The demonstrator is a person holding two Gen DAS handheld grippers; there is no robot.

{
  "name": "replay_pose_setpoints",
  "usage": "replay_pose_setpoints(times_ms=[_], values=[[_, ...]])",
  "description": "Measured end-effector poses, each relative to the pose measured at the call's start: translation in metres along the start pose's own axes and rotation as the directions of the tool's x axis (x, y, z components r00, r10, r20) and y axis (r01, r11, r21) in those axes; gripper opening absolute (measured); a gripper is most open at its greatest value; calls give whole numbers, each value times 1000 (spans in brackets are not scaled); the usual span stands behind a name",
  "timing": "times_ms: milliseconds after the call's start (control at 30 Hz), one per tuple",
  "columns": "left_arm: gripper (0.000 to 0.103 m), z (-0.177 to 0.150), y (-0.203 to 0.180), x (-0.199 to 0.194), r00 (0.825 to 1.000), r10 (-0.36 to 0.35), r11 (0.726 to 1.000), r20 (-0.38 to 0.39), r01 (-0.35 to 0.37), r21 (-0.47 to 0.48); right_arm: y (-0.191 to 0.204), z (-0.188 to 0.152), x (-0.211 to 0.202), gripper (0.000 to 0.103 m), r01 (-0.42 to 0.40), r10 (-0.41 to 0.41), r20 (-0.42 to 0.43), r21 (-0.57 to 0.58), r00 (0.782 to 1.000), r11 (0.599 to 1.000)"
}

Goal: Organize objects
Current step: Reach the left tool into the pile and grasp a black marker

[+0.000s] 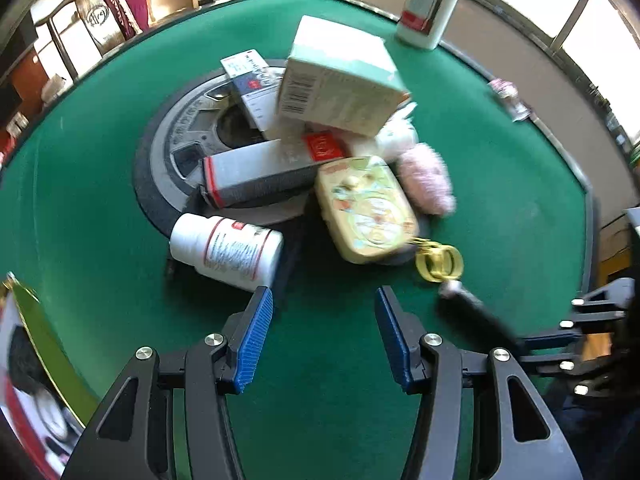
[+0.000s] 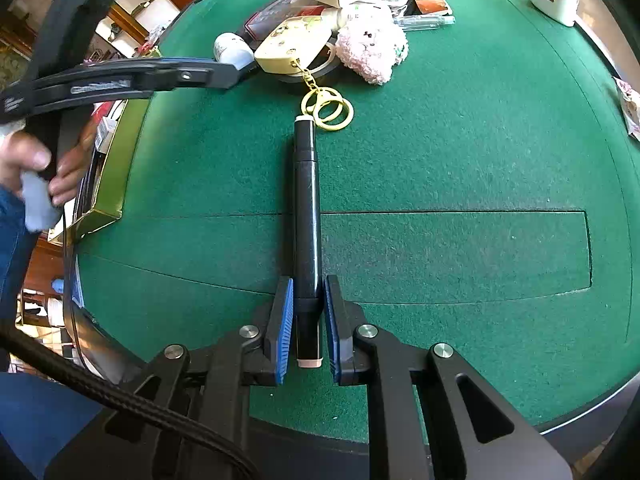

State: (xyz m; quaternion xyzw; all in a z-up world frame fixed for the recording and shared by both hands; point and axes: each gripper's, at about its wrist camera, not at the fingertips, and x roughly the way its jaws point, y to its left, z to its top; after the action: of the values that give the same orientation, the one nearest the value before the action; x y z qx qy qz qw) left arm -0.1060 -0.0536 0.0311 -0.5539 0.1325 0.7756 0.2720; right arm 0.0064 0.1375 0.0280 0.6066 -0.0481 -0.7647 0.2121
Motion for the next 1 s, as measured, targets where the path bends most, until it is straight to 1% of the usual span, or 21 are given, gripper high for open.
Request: replay_pose_setpoints(times_ms=[100,167,233,267,300,333,367,400,433,467,533,667,767,867,900,967,1000], values=[[47,8,5,5,999,34,999,-5,-34,10,-2,-1,0,12,-9,9,5,0,1000,1000],[47,17,12,9,999,32,999,-19,-32,5,-4,-1,-1,12,-15,15,8,3,1000,1000],[44,21,12,16,999,30,999,-43,-29,14,-4,-1,-2,12,-20,19,9,5,1000,1000],[37,22,8,19,998,33,999,-51,-32,30,-4,-1,-2,12,-20,20,9,4,1000,1000],[27,22,4,22,997,36,998,-62,-34,44,-4,-1,-2,12,-20,20,8,3,1000,1000],[25,20,3,25,997,39,998,-70,-35,50,-4,-1,-4,12,-20,20,8,3,1000,1000],[22,18,-1,25,997,48,997,-61,-44,55,-4,-1,-4,12,-20,20,7,3,1000,1000],[17,19,-3,27,997,48,998,-58,-45,52,-4,-1,-4,12,-21,21,7,4,1000,1000],[13,27,-5,31,997,52,998,-58,-49,44,-4,-1,-4,12,-22,22,7,6,1000,1000],[7,25,-6,31,996,64,998,-58,-63,27,-4,-1,-4,12,-22,22,7,8,1000,1000],[8,23,-10,29,996,70,997,-60,-71,-10,-4,-1,-3,12,-21,21,5,10,1000,1000],[8,-4,-21,21,996,54,995,-77,-60,-84,4,2,3,12,0,0,5,3,1000,1000],[8,-23,-31,16,996,6,990,-84,-17,-139,4,5,1,12,34,-34,4,-14,999,999],[8,-30,-38,13,998,-18,990,-56,9,-141,2,11,3,12,32,-32,2,-1,999,999],[8,-28,-39,13,999,-1,991,-49,-6,-134,2,13,3,12,38,-38,2,-2,999,999],[9,-24,-42,18,997,55,993,-59,-60,-104,6,18,6,12,47,-47,-4,-10,999,999],[13,-22,-44,22,995,75,993,-72,-81,-89,8,21,7,12,60,-60,-12,-22,998,998]])
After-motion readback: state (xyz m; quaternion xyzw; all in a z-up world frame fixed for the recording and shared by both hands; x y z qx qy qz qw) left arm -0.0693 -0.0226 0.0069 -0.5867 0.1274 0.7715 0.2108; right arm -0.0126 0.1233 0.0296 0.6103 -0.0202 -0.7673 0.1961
